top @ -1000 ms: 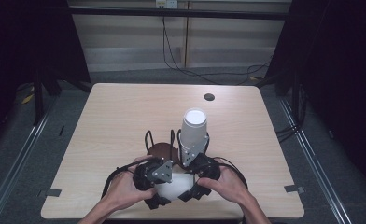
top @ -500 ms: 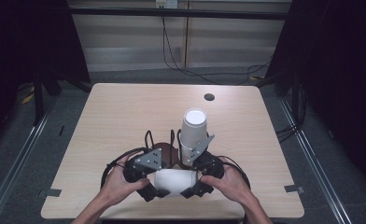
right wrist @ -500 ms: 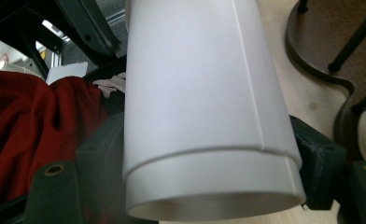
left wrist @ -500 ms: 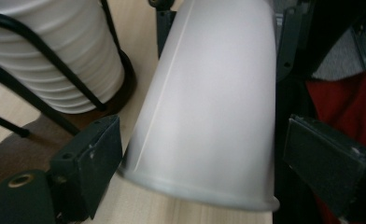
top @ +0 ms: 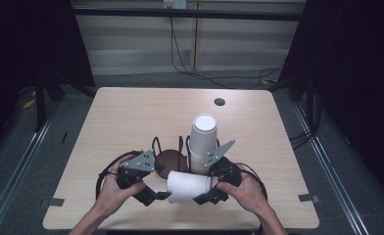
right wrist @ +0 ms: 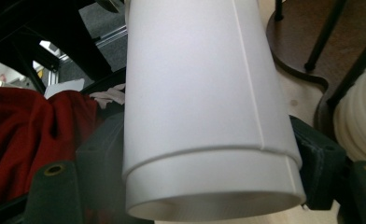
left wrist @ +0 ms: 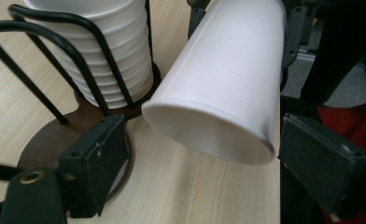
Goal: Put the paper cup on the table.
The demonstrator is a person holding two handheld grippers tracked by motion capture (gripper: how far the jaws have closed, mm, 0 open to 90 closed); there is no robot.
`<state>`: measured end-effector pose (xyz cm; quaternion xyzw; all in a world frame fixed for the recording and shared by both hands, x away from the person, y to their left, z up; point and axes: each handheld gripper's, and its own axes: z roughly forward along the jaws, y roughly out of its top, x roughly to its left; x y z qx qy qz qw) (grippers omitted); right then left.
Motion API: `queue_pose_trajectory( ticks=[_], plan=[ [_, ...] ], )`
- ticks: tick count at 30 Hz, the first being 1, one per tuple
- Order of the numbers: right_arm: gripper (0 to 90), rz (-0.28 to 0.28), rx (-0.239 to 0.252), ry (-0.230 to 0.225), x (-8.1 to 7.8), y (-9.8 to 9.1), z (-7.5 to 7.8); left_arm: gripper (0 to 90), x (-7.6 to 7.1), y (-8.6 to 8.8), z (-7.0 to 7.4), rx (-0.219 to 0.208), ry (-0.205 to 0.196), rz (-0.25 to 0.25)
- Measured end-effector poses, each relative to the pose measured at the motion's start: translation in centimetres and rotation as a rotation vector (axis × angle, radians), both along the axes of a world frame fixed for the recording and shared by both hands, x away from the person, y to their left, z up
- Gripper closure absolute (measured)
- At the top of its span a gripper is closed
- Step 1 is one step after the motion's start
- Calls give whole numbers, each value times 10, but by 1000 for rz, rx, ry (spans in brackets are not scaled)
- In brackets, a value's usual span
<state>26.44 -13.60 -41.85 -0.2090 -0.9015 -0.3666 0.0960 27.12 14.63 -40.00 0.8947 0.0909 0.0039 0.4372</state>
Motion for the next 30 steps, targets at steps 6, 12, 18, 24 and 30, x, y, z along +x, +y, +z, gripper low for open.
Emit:
queue_pose_trajectory(
  ticks=[6, 12, 18, 24, 30],
  plan=[
    [242, -20, 28, 16, 2, -5, -3, 151, 1, 11, -5, -11, 17, 11],
    [242, -39, 76, 23, 3, -10, -3, 153, 1, 13, -15, -31, 53, 34],
    [242, -57, 134, 20, 2, -16, -3, 155, -1, 15, -19, -61, 56, 26],
    [241, -64, 169, 33, 4, -17, -4, 154, -3, 15, -22, -90, 65, 36],
    [241, -49, 245, -2, 1, -17, -1, 155, -5, 12, -29, -79, 70, 27]
  ],
)
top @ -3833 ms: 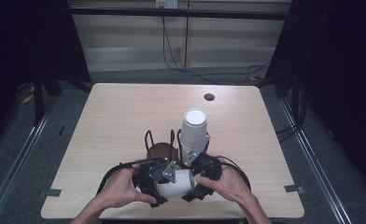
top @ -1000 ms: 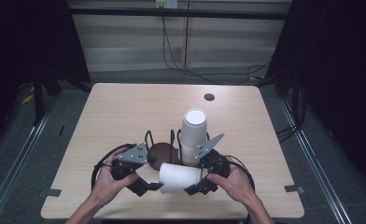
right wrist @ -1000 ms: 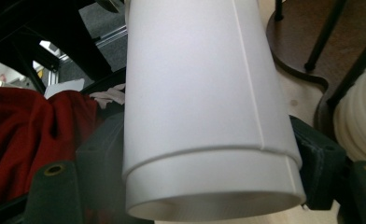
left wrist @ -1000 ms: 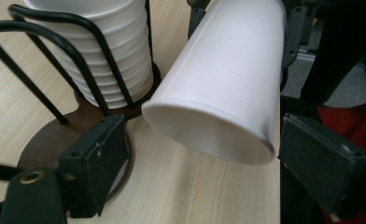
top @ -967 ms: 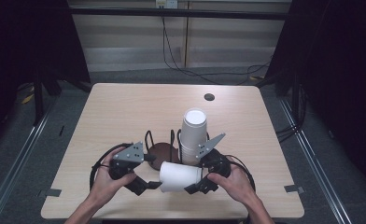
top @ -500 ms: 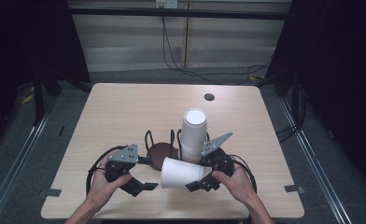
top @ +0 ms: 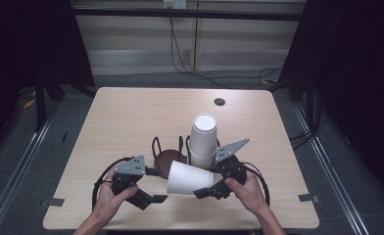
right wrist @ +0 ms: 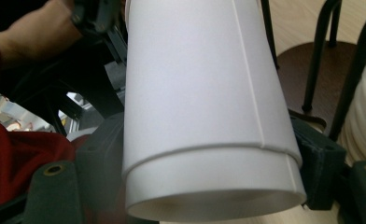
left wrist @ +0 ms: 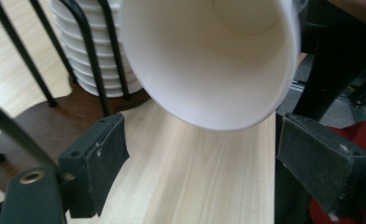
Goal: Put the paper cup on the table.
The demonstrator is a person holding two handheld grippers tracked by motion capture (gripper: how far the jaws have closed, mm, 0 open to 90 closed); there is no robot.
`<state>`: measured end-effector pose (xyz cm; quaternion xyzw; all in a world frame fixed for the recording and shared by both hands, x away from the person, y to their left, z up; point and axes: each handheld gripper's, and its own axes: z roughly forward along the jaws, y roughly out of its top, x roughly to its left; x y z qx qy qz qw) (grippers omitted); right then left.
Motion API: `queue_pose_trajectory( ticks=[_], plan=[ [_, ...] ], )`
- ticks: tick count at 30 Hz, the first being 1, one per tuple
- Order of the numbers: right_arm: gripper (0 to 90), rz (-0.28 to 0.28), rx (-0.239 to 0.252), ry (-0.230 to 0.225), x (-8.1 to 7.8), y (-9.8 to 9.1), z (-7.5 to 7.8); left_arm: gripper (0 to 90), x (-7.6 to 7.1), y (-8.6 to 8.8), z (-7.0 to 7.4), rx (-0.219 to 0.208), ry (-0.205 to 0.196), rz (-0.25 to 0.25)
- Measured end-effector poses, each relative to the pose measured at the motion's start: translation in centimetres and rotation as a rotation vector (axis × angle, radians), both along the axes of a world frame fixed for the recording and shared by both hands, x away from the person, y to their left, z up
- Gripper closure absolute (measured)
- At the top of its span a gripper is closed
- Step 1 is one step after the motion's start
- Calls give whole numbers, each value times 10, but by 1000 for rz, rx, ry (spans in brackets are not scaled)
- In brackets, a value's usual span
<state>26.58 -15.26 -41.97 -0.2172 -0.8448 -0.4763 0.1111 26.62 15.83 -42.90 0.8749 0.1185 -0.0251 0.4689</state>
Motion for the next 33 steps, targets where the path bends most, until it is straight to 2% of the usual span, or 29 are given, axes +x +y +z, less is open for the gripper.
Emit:
queue_pose_trajectory(
  ticks=[8, 9, 10, 12, 13, 14, 17, 21, 25, 27, 29, 33],
  plan=[
    [240, -5, 55, -25, -1, -2, 1, 155, -6, -8, -1, -24, 0, -10],
    [240, -2, 69, -35, -2, -3, 2, 155, -6, -7, 0, -52, 8, 1],
    [240, -2, 69, -35, -2, -3, 2, 155, -6, -7, 0, -52, 8, 1],
    [241, 4, 89, -46, -3, -3, 3, 155, -6, -5, 0, -87, 23, 5],
    [240, 7, 106, -65, -4, -3, 4, 156, -6, -4, 1, -111, 32, 7],
    [240, 7, 106, -65, -4, -3, 4, 156, -6, -3, 1, -137, 44, 8],
    [240, 14, 113, -81, -5, -3, 6, 156, -6, 0, 3, -197, 33, 30],
    [240, 25, 112, -70, -4, 0, 4, 152, -4, 1, 5, -243, 38, 54],
    [240, 31, 101, -64, -2, 2, 1, 149, -3, 0, 7, -231, 30, 50],
    [241, 31, 101, -62, -2, 2, 1, 146, -4, 0, 9, -238, -14, 52],
    [241, 34, 107, -62, -2, 1, 1, 134, -3, -2, 11, -236, -13, 44],
    [241, 52, 110, -57, -3, 3, 1, 54, -3, -6, 12, -232, -28, 46]
  ],
)
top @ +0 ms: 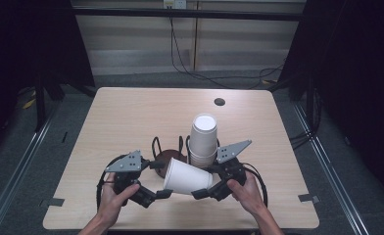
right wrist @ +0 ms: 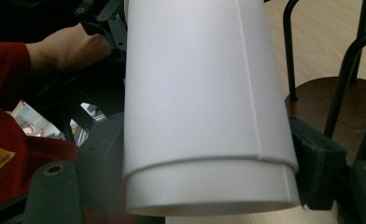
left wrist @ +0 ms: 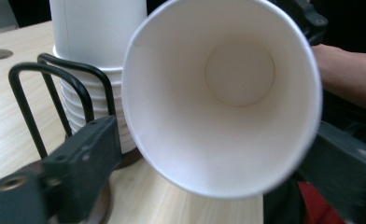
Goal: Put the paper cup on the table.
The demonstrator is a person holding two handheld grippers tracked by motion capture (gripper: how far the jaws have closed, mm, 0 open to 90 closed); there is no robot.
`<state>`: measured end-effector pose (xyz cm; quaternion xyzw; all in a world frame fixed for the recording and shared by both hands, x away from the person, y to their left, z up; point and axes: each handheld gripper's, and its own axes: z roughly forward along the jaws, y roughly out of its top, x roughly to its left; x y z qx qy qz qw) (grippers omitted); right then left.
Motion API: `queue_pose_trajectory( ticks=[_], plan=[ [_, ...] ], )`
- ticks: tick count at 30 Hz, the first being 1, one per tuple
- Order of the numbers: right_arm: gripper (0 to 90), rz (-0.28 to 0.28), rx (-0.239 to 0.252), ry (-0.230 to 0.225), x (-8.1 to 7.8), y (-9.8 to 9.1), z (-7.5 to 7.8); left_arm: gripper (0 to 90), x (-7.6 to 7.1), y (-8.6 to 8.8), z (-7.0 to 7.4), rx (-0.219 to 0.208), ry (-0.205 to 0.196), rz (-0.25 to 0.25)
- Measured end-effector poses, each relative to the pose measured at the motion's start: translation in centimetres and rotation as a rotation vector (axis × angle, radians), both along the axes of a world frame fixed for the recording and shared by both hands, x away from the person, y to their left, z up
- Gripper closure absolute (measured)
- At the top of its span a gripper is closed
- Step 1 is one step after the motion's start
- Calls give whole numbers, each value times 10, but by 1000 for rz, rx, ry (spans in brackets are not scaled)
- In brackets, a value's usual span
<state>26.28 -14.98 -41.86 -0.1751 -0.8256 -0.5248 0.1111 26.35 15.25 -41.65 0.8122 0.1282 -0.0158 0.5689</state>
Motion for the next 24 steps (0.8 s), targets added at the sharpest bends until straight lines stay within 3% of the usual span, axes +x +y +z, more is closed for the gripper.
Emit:
queue_pose_trajectory(
  ticks=[5, 8, 13, 15, 19, 24],
  plan=[
    [242, 18, -7, 2, 0, 4, -1, 0, 0, -3, -1, -5, 7, -9],
    [242, 25, -13, 1, -1, 6, -1, 0, 1, -6, -1, -19, 23, -22],
    [242, 37, -17, 0, -2, 9, -1, 0, 1, -9, -2, -15, 7, -42],
    [242, 41, -18, -1, -2, 10, -2, 0, 1, -11, -3, -16, 31, -45],
    [242, 44, -24, 5, -2, 12, -2, 1, 1, -14, -4, -16, 40, -54],
    [242, 48, -37, 6, -3, 13, -3, 47, -1, -16, -6, -9, 24, -63]
  ],
)
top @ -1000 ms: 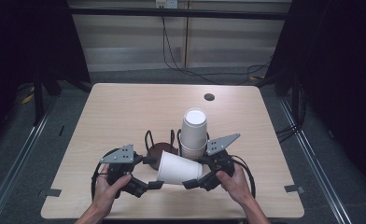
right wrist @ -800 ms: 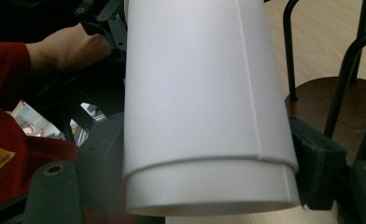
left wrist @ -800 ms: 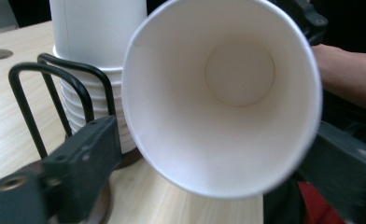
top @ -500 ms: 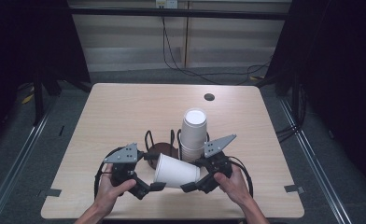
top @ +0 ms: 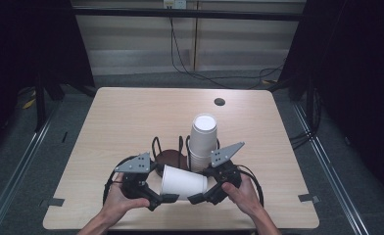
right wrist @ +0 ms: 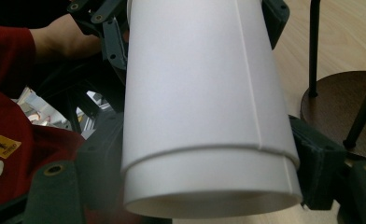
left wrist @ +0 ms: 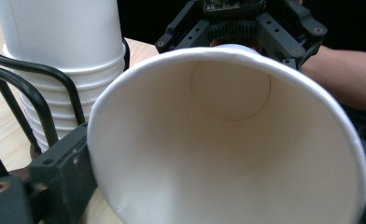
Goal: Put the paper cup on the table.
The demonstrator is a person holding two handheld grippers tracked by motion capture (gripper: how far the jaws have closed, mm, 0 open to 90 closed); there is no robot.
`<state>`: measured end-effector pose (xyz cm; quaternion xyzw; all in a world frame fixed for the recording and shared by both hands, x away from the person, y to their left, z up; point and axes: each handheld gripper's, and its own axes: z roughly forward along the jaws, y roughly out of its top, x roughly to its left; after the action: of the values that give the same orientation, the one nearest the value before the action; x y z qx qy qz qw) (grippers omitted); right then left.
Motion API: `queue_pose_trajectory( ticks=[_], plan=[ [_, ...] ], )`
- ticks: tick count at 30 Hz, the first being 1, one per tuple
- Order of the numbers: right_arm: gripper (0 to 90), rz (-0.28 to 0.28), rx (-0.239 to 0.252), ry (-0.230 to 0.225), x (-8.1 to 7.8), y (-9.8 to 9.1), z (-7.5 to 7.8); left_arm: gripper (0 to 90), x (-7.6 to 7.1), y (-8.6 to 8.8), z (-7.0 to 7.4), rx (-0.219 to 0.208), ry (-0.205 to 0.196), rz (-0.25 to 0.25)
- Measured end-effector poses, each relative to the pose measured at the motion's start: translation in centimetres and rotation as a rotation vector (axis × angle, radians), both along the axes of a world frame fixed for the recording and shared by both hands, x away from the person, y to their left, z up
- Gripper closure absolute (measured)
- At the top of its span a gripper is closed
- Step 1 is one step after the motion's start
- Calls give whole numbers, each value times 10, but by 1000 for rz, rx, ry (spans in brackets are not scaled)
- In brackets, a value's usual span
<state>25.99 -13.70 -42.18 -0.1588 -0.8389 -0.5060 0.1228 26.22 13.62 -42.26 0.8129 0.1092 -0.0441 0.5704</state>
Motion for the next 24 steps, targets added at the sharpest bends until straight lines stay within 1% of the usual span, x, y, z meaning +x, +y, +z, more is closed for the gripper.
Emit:
queue_pose_trajectory(
  ticks=[1, 3, 4, 7, 9, 12, 13, 14, 15, 16, 18, 21, 22, 23, 24],
  plan=[
    [242, 1, -8, -7, 0, 1, 0, 45, 0, 0, 0, -3, 9, 1],
    [243, 1, -10, -3, 0, 2, -1, 48, 0, 1, 0, -8, 9, 3],
    [243, 3, -3, -2, 0, 2, -1, 53, 0, 1, 1, -8, 12, 1],
    [243, 4, -12, -9, 0, 3, -1, 74, 2, 3, 1, -12, 19, -13],
    [241, -1, -26, -15, -1, 2, -1, 93, 3, 3, 1, -14, 34, -23],
    [229, 1, -43, -24, -1, 3, -2, 117, 3, 4, 2, -7, 30, -35],
    [224, 1, -44, -22, -2, 3, -3, 126, 3, 4, 2, -10, 32, -35],
    [219, -1, -38, -17, -1, 3, -4, 138, 3, 4, 3, -5, 35, -36],
    [219, -1, -38, -17, -1, 3, -4, 140, 3, 4, 3, -5, 35, -36],
    [212, -6, -37, -11, -1, 2, -5, 141, 3, 3, 2, 0, 51, -34],
    [203, -4, -41, -9, -1, 3, -6, 142, 3, 3, 2, 6, 53, -34],
    [180, -6, -50, -17, -2, 4, -7, 145, 3, 3, 3, 12, 65, -24],
    [139, -14, -50, -17, -2, 3, -6, 147, 4, 5, 3, 25, 61, -15],
    [139, -14, -50, -17, -2, 3, -6, 147, 4, 5, 3, 25, 61, -15],
    [146, -28, -46, -19, -2, 2, -6, 147, 4, 6, 4, 25, 64, -12]
  ],
)
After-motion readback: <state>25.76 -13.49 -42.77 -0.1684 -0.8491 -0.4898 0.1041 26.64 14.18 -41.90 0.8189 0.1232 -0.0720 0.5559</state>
